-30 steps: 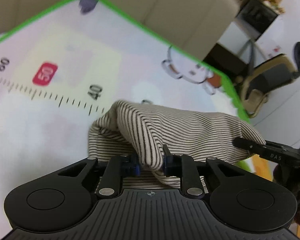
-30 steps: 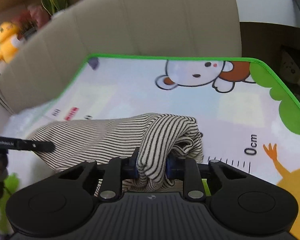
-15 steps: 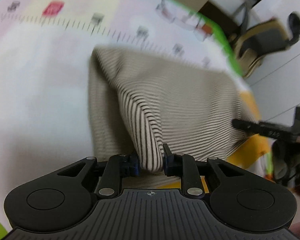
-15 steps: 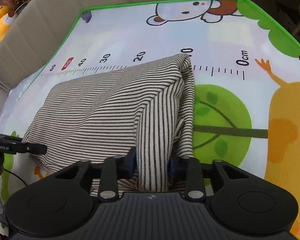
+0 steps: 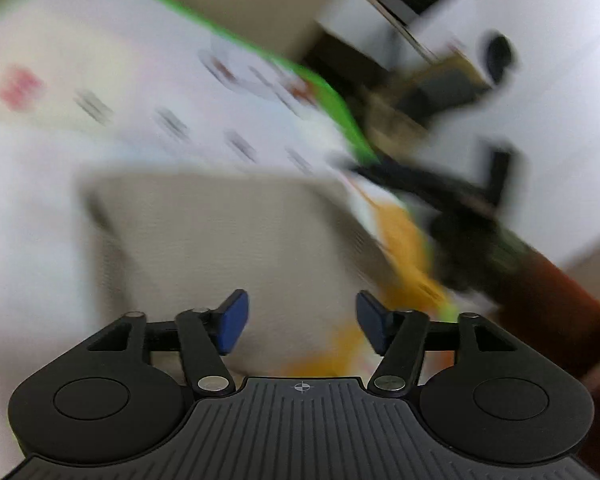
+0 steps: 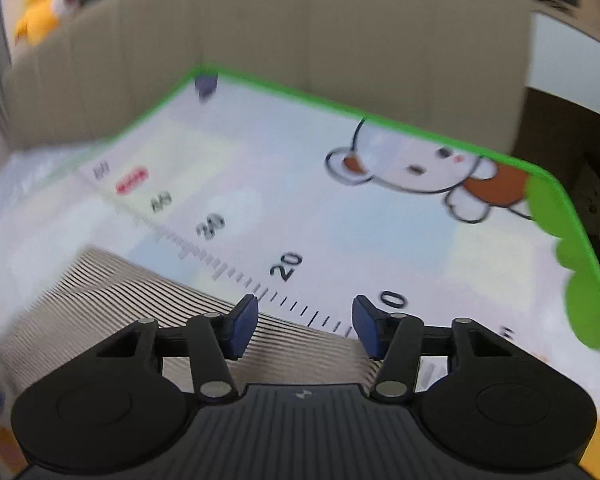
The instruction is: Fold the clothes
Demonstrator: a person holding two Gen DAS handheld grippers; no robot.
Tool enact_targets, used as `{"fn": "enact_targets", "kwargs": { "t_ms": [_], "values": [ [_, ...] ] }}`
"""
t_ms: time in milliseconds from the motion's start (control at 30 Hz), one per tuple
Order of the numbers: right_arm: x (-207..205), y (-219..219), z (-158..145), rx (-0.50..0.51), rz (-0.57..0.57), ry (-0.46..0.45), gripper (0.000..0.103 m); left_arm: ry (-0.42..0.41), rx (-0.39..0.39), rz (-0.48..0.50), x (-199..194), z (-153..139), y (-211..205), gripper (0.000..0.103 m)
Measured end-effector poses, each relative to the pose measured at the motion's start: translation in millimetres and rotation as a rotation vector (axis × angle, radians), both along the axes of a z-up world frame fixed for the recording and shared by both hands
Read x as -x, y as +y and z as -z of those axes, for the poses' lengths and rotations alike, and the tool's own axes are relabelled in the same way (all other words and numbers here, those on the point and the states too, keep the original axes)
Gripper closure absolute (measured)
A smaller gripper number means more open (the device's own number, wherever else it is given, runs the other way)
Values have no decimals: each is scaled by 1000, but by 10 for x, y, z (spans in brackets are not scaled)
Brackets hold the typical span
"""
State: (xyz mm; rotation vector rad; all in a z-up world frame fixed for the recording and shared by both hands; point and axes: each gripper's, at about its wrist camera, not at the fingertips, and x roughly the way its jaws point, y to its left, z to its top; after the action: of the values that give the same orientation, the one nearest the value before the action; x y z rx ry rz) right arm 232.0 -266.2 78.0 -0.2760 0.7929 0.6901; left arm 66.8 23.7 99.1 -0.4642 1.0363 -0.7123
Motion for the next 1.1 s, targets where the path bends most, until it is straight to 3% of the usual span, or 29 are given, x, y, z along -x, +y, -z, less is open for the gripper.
{"fn": "enact_targets", "kwargs": {
  "t_ms": [67, 167, 200, 267, 333, 433, 633, 700, 733, 767, 867, 933, 1100],
  "values": [
    [-62, 115, 168, 68, -5, 1, 51, 84, 15, 69, 21, 246, -217, 34],
    [-66, 55, 294, 92, 1, 24, 51, 188, -54, 54, -42, 616, -376, 38],
    [-39, 12, 308, 92, 2, 27, 51, 211, -60, 26, -83, 699, -340, 42],
    [43, -64, 324, 96, 11, 32, 51, 266, -40, -31, -170, 834, -219, 62],
    [138, -120, 338, 95, 20, 44, 49, 293, -3, -75, -279, 870, -75, 68],
    [290, -173, 353, 85, 26, 67, 49, 219, -84, -106, -516, 813, 20, 79],
    [800, -105, 381, 24, -61, 179, 49, 46, -241, -202, -987, 624, 118, 77],
    [984, -32, 394, 3, -104, 223, 49, -6, -292, -240, -1082, 558, 161, 72],
    [1079, 10, 403, 0, -134, 238, 49, -27, -316, -261, -1102, 531, 191, 64],
    [1164, 51, 404, 0, -166, 245, 49, -49, -341, -282, -1123, 505, 221, 48],
    [1267, 120, 331, 27, -232, 215, 46, -108, -396, -324, -1089, 403, 332, 44],
    [1235, 114, 227, 37, -242, 163, 30, -119, -382, -332, -1037, 357, 434, 43],
    [1139, 148, -76, -7, -224, -1, 28, -211, -368, -291, -827, 162, 452, 37]
  ]
}}
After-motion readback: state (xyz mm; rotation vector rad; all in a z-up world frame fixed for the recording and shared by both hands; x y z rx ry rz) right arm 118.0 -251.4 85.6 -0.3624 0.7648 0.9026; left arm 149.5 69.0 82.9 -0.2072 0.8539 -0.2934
